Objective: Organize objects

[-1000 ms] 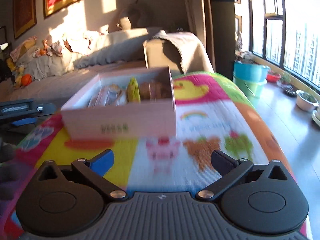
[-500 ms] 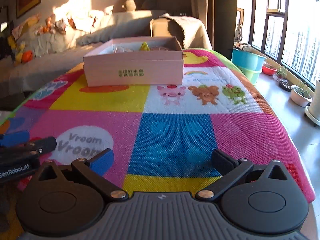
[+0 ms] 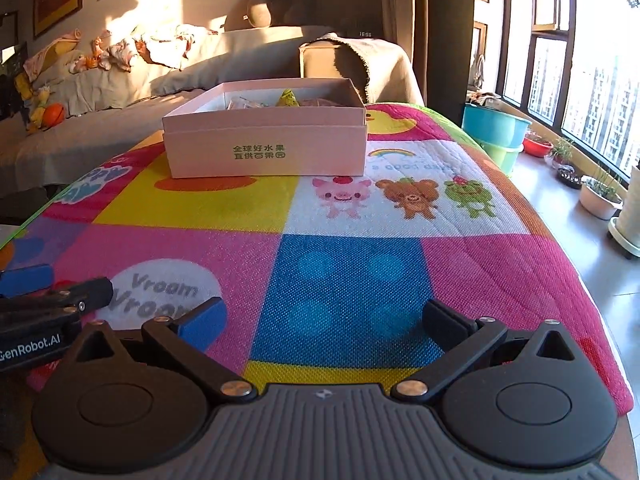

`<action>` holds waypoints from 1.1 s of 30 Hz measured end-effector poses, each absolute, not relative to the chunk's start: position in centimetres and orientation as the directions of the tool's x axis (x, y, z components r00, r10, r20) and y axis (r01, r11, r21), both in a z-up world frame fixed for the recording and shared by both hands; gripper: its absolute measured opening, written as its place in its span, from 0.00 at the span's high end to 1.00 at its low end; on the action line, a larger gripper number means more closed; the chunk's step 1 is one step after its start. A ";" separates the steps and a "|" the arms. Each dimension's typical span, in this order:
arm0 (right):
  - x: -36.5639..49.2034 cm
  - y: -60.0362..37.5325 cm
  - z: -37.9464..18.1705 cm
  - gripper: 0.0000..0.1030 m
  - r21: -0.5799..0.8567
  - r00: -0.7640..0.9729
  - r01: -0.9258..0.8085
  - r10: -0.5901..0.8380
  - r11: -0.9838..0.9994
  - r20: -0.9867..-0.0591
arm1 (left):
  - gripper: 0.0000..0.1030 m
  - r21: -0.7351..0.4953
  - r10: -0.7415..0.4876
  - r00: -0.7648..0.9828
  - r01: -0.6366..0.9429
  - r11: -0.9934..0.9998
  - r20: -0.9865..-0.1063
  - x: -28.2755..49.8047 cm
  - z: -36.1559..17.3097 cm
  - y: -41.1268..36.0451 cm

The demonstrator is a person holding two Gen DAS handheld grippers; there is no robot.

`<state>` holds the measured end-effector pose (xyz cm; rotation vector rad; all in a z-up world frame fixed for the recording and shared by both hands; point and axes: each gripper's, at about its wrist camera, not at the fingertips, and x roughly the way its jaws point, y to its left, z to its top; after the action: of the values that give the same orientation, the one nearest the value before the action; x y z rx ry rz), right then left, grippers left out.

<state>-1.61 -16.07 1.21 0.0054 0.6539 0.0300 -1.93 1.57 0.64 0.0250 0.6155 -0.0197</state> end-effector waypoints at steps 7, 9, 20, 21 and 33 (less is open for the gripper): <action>-1.5 -16.0 1.2 0.00 0.010 0.793 -0.027 0.028 1.000 -0.608 | 0.30 0.022 -0.008 0.816 0.025 0.999 -0.578 -1.7 0.6 1.5; -1.5 -16.0 1.2 0.00 0.010 0.793 -0.027 0.027 1.000 -0.608 | 0.30 0.011 -0.015 0.816 0.026 1.000 -0.578 -1.7 0.6 1.6; -1.5 -16.0 1.2 0.00 0.010 0.793 -0.027 0.027 1.000 -0.609 | 0.30 0.013 -0.014 0.817 0.026 1.000 -0.577 -1.7 0.5 1.5; -1.6 -16.0 1.2 0.00 0.010 0.793 -0.027 0.027 1.000 -0.609 | 0.30 0.012 -0.014 0.817 0.026 1.000 -0.576 -1.7 0.5 1.6; -1.6 -16.0 1.2 0.00 0.010 0.793 -0.027 0.027 1.000 -0.608 | 0.30 0.012 -0.014 0.817 0.026 1.000 -0.577 -1.7 0.6 1.6</action>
<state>-1.55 -15.97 1.21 0.0013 0.6543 0.0290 -1.73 1.55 0.56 0.0199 0.6145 -0.0211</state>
